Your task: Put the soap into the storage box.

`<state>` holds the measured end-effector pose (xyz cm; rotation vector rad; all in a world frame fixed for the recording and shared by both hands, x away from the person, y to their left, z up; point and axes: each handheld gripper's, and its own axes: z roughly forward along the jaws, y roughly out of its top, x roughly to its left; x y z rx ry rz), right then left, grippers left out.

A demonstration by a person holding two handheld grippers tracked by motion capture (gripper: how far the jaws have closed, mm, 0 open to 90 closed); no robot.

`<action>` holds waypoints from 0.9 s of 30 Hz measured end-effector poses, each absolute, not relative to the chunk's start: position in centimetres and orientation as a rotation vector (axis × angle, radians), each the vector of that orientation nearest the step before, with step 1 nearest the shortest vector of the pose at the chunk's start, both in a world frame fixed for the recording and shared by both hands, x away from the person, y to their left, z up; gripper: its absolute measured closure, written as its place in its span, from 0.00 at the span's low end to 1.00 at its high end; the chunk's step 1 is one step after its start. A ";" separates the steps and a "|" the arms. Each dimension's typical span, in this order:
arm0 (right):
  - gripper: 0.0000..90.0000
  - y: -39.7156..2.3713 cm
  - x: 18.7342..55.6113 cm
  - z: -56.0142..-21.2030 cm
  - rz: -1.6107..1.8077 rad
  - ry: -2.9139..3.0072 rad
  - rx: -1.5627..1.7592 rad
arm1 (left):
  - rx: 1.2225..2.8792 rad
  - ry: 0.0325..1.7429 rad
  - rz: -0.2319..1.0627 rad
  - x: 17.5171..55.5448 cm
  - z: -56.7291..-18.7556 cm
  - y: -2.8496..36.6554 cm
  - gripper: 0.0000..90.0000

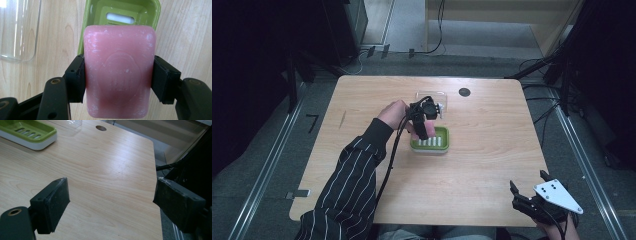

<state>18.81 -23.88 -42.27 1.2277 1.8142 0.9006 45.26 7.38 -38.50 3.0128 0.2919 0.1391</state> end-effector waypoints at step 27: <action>0.15 -23.9 18.8 -42.3 0.902 1.819 1.223 | 3.041 0.196 0.153 45.9 -41.0 6.4 0.43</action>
